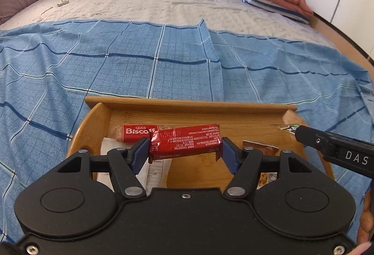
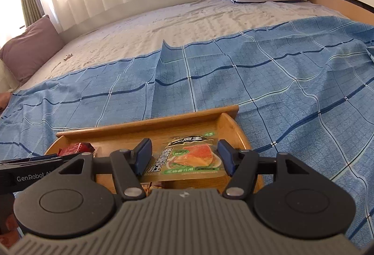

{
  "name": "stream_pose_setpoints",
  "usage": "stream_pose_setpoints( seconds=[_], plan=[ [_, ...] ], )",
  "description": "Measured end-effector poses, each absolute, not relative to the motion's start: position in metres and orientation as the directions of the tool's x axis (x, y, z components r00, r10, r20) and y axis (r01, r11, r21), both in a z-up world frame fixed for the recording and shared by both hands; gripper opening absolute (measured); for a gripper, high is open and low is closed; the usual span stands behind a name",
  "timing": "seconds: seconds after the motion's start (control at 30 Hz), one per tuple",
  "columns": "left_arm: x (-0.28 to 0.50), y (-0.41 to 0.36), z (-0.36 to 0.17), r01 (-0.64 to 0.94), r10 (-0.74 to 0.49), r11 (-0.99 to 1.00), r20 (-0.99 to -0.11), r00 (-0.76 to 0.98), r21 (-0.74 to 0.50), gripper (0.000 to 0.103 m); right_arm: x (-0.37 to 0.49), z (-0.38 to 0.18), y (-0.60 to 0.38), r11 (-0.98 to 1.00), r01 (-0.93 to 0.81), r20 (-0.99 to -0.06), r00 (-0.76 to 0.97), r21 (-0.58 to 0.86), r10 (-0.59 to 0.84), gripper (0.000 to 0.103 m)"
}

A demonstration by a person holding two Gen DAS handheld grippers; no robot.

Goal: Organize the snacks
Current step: 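Carry both snacks onto the tray and open both tools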

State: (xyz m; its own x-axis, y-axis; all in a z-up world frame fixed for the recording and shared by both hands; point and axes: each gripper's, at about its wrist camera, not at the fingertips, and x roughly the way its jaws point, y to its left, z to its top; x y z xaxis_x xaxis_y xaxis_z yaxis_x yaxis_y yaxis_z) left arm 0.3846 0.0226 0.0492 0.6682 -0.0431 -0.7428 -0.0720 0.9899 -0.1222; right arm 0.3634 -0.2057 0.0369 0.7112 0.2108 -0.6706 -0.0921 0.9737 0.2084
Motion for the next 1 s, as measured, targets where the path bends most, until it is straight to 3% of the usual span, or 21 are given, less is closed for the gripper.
stream_pose_setpoints(
  seconds=[1.0],
  plan=[
    [0.416, -0.004, 0.013, -0.063, 0.024, 0.998, -0.752, 0.659, -0.024, 0.064, 0.390, -0.004, -0.197, 0.976, -0.108, -0.722, 0.658, 0.190, 0.214, 0.065]
  ],
)
